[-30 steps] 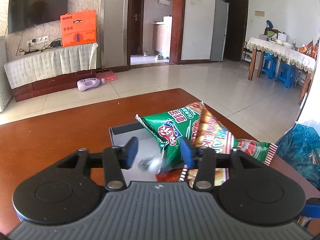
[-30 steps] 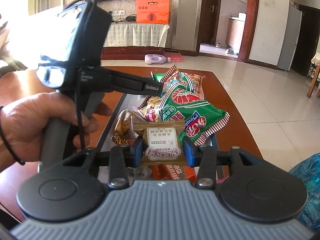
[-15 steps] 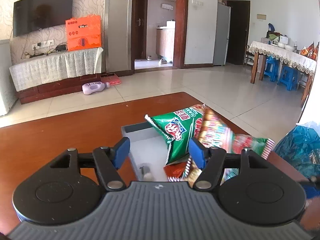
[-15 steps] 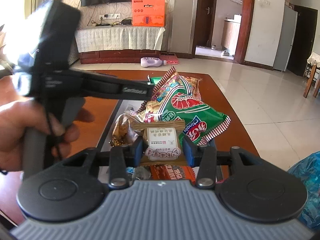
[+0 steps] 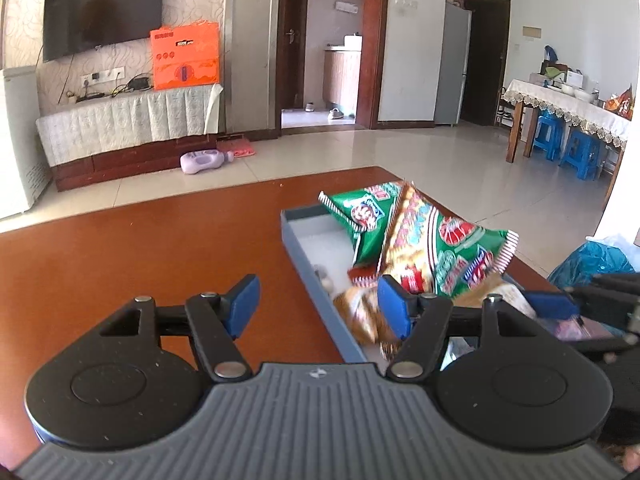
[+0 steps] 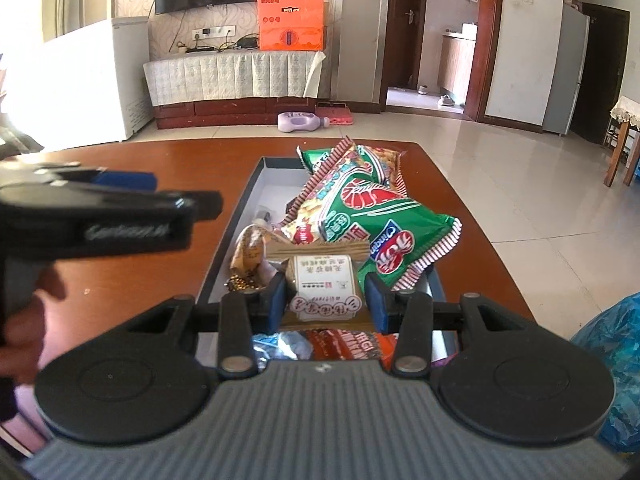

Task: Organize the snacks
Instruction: 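Open the left tool to drop the candy into the box while the right tool lowers the pastry, then open the right tool to release the pastry and withdraw both tools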

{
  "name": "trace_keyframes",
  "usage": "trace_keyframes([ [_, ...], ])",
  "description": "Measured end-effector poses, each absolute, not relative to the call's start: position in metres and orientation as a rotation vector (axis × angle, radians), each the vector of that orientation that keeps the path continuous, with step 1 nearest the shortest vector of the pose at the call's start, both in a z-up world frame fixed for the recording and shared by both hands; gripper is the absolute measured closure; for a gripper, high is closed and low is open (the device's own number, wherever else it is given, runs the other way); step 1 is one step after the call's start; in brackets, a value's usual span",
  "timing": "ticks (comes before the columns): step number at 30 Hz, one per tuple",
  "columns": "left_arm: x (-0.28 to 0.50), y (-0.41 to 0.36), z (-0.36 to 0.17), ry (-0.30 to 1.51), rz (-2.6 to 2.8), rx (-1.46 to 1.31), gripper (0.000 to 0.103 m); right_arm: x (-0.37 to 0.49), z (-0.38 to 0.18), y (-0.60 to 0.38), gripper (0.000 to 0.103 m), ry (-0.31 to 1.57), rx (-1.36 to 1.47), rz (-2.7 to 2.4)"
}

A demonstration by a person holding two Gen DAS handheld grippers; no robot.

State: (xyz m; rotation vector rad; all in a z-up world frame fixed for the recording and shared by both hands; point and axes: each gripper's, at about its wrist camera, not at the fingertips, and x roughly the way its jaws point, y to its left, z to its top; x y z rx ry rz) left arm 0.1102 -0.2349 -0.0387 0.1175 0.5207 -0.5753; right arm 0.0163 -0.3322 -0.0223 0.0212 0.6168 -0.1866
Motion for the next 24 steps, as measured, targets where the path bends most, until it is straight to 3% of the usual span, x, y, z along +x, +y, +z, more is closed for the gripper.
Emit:
trace_keyframes([
  [16,0.05,-0.212,-0.045,0.572,-0.577,0.138,0.032,0.019,-0.024,-0.337,0.058,0.6,0.08,-0.18],
  [24,0.03,-0.218,-0.051,0.562,-0.618,0.158,0.019,0.023,-0.026,-0.333,0.053,0.608,0.058,-0.17],
])
